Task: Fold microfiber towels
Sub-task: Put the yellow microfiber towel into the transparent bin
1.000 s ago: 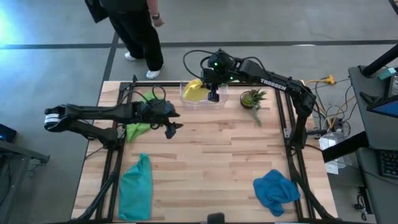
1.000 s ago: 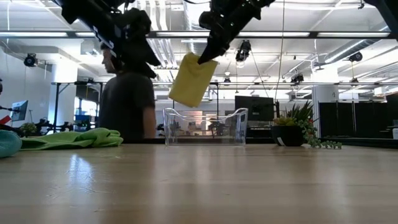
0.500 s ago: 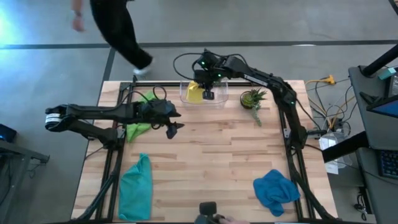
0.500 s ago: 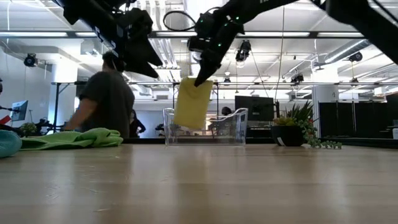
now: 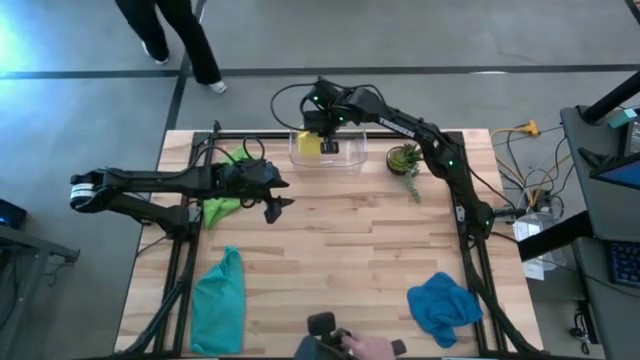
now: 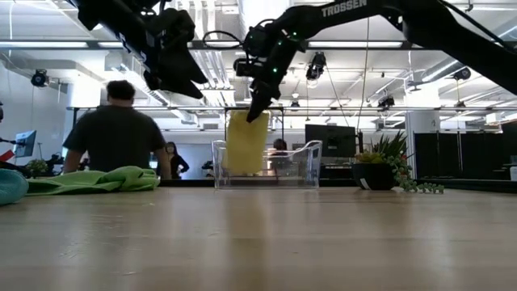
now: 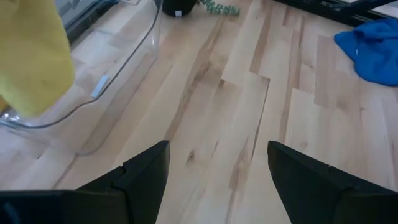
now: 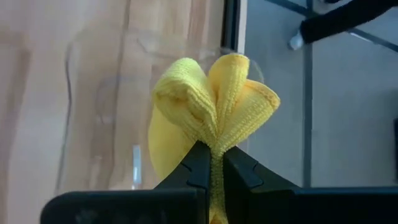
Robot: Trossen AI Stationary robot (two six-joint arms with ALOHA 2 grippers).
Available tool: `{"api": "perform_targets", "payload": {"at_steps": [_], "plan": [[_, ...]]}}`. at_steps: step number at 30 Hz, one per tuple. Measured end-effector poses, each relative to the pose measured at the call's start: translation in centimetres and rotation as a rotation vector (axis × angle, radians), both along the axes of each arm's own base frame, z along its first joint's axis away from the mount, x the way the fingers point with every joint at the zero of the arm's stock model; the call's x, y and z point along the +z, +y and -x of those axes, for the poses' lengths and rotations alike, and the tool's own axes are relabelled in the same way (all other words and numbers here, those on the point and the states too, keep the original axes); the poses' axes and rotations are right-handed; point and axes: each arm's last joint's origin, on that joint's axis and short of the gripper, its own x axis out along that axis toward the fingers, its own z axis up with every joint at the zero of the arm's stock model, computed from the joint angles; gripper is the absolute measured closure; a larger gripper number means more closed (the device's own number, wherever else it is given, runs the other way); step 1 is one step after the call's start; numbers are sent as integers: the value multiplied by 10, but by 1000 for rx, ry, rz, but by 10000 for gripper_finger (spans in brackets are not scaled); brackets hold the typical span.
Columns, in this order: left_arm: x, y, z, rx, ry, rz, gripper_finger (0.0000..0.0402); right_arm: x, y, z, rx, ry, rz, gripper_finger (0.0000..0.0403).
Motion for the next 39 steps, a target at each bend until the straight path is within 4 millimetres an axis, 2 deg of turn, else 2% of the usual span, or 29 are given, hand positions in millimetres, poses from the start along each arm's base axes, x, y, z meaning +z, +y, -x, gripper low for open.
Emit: {"api": "perform_targets", "payload": {"at_steps": [8, 17, 23, 31, 34, 39], "plan": [[-1, 0, 0, -15, 11, -19, 148, -2, -2, -2, -18, 10, 34, 390], [-1, 0, 0, -16, 14, -19, 148, 0, 8, 8, -25, 45, -120, 390], [-1, 0, 1, -16, 14, -19, 148, 1, 7, 11, -41, 38, -164, 390], [-1, 0, 1, -14, 14, -18, 148, 6, -4, -6, -134, -61, 89, 390], [-1, 0, 0, -14, 13, -18, 148, -8, 1, -16, -125, -24, 129, 390], [0, 0, 0, -13, 10, -16, 148, -48, 11, -35, -100, 108, 202, 390]]}}
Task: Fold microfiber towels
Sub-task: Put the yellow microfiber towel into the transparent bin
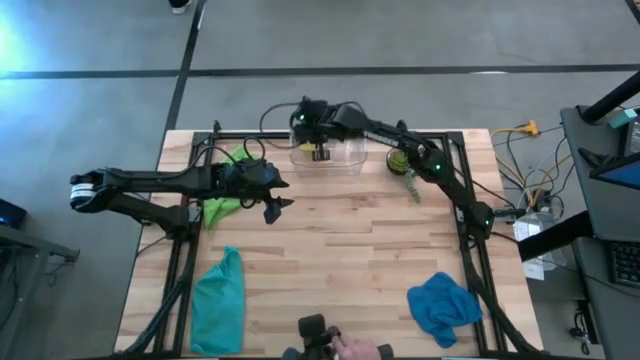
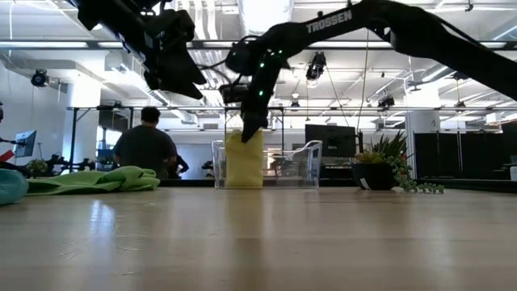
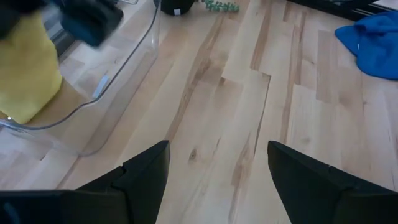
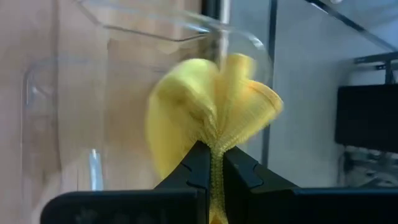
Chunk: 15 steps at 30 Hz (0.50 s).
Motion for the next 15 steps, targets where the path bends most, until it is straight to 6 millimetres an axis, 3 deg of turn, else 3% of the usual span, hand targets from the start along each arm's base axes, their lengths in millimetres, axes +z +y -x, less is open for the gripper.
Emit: {"api": "perform_targets", "payload": {"at_steps": [3, 8, 15], "plan": [[0, 0, 0, 2, 0, 3, 148, -9, 5, -7, -3, 26, 50, 390], [1, 0, 0, 3, -4, 3, 148, -7, 7, -9, -46, 2, 60, 390], [1, 0, 0, 3, -2, 3, 148, 2, 19, -3, -10, -44, -144, 390]]}}
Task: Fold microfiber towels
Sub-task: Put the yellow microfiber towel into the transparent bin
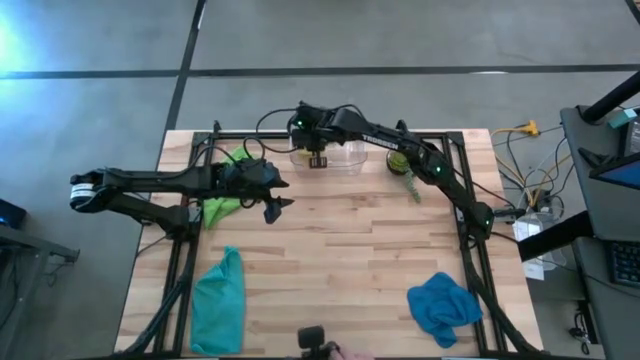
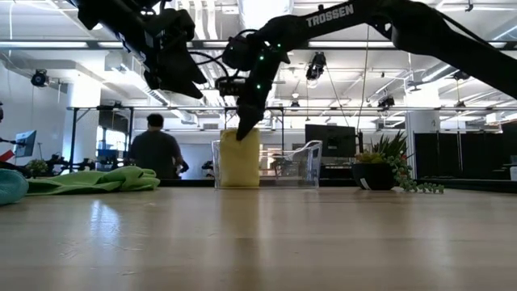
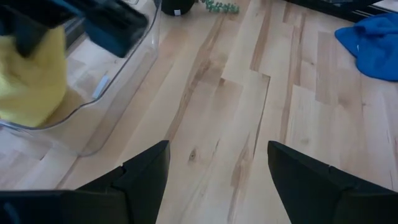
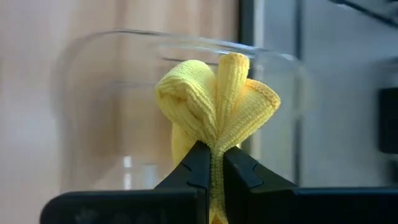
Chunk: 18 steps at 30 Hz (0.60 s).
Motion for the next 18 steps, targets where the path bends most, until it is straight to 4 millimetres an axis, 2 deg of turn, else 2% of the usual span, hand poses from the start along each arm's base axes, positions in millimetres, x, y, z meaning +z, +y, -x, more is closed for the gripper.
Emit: {"api": "perform_targets", "payload": {"at_steps": [9, 13, 18], "plan": [[0, 0, 0, -4, 3, -5, 148, -5, 8, 5, 37, -23, -275, 381], [0, 0, 0, -1, 2, -2, 148, -4, 6, 7, 18, -59, -386, 343], [-1, 0, 0, -4, 2, 1, 148, -1, 6, 13, -7, -30, -417, 286]]}}
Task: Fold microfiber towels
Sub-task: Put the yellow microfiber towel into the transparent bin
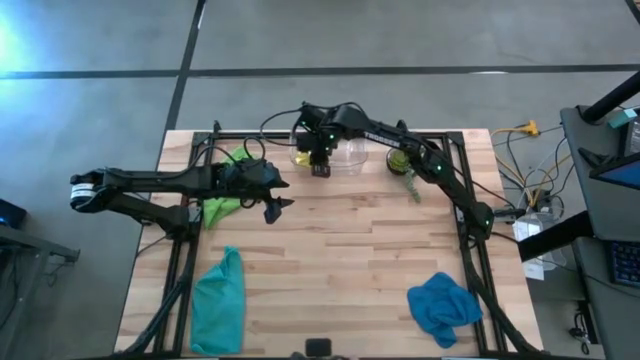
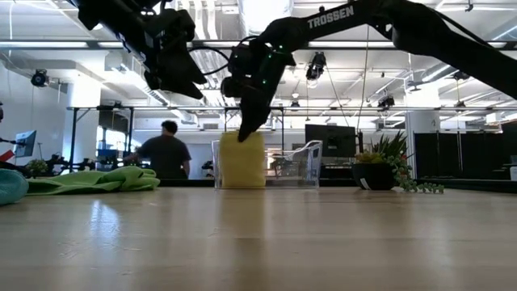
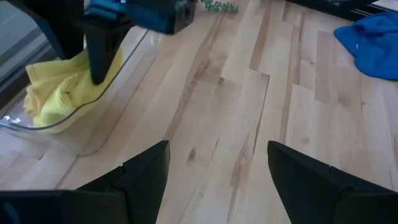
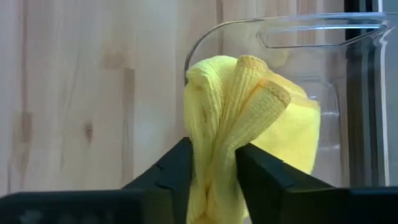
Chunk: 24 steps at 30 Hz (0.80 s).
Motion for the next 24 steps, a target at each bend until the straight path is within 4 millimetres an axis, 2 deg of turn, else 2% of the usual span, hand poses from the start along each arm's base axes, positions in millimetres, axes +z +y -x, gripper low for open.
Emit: {"api": "perform_targets", "payload": {"at_steps": [6, 12, 18, 24], "plan": [[-1, 0, 0, -4, 3, -3, 148, 24, 1, 10, -20, -30, 6, 233], [-1, 0, 0, -4, 5, -4, 148, 43, -9, 21, -64, -71, 31, 215], [-1, 0, 0, -4, 4, -4, 148, 36, -32, 26, -145, -78, 19, 250], [-1, 0, 0, -4, 4, -4, 148, 12, -36, 20, -128, -52, -50, 306]]}}
